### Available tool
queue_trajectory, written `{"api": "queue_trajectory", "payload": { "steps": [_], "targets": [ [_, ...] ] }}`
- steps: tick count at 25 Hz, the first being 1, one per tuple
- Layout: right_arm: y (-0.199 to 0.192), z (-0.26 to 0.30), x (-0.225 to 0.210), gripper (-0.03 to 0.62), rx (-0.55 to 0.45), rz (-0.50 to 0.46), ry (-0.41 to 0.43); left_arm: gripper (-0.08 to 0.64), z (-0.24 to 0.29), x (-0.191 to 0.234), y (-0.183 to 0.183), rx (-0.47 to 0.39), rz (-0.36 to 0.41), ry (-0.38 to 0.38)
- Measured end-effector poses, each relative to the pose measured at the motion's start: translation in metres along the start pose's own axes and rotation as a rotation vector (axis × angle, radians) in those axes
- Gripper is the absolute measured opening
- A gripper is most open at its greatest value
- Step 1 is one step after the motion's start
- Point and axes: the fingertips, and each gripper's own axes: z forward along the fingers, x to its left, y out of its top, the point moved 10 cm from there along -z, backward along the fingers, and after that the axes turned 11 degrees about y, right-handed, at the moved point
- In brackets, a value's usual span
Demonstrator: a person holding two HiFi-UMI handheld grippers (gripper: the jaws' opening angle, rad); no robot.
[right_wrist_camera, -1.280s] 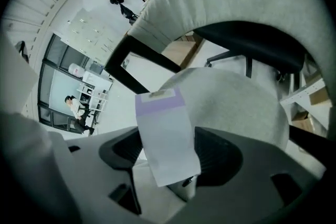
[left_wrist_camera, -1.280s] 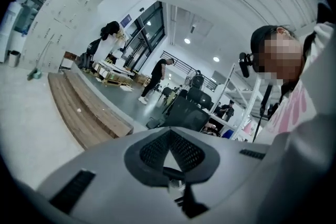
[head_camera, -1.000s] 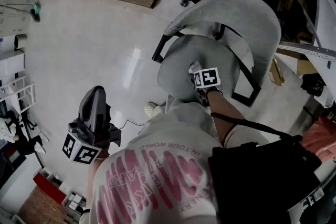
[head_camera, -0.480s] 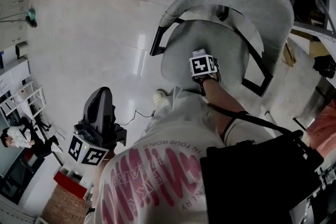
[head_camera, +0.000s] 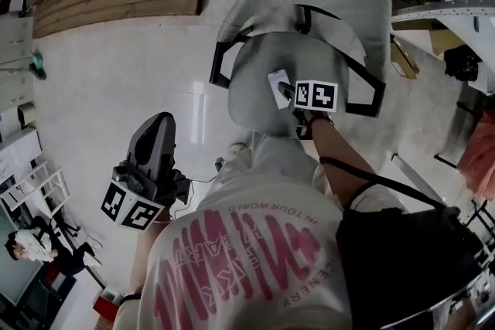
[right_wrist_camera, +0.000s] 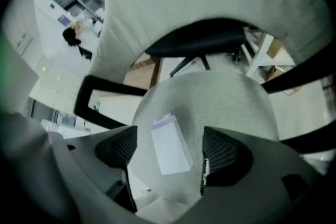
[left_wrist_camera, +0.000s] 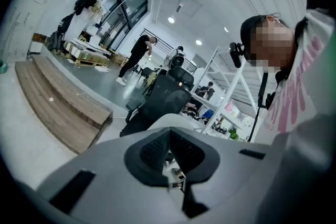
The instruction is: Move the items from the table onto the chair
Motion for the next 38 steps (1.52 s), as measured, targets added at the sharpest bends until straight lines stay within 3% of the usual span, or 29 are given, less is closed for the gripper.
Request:
{"api": "queue_trajectory", "payload": {
  "steps": [4,5,6,8,12,15,17,26,30,38],
  "targets": [
    [-0.006,-0.067,0.002,0.389,-0.299,0.192,0.146,0.009,-0.01,0.007,0.003,-0.062,0.01,-0.1],
    [-0.009,-0.09,0.006,0.348,-0.393,0.228,0.19,0.009,-0.014,0.008,0.005,-0.08,0.016,-0.127],
    [-0.012,-0.114,0.01,0.218,-0.49,0.25,0.222,0.009,-0.018,0.008,0.007,-0.095,0.025,-0.154],
    [-0.023,-0.158,0.023,0.047,-0.658,0.254,0.276,0.009,-0.028,0.005,0.011,-0.116,0.046,-0.209],
    [-0.054,-0.223,0.062,0.014,-0.873,0.186,0.432,0.009,-0.054,0.004,0.018,-0.142,0.087,-0.302],
    [-0.078,-0.264,0.107,0.015,-1.015,0.126,0.615,0.009,-0.071,0.001,0.025,-0.204,0.113,-0.36],
    [-0.101,-0.29,0.133,0.015,-1.083,0.082,0.679,0.009,-0.085,-0.004,0.026,-0.251,0.138,-0.398],
    [-0.207,-0.376,0.202,0.014,-1.314,-0.265,0.611,0.009,-0.14,-0.029,0.003,-0.2,0.238,-0.552],
    [-0.232,-0.393,0.221,0.014,-1.283,-0.416,0.497,0.009,-0.146,-0.042,0.003,-0.205,0.229,-0.6],
    [-0.25,-0.399,0.228,0.014,-1.191,-0.529,0.405,0.009,-0.154,-0.067,0.002,-0.23,0.265,-0.647]
  ]
}}
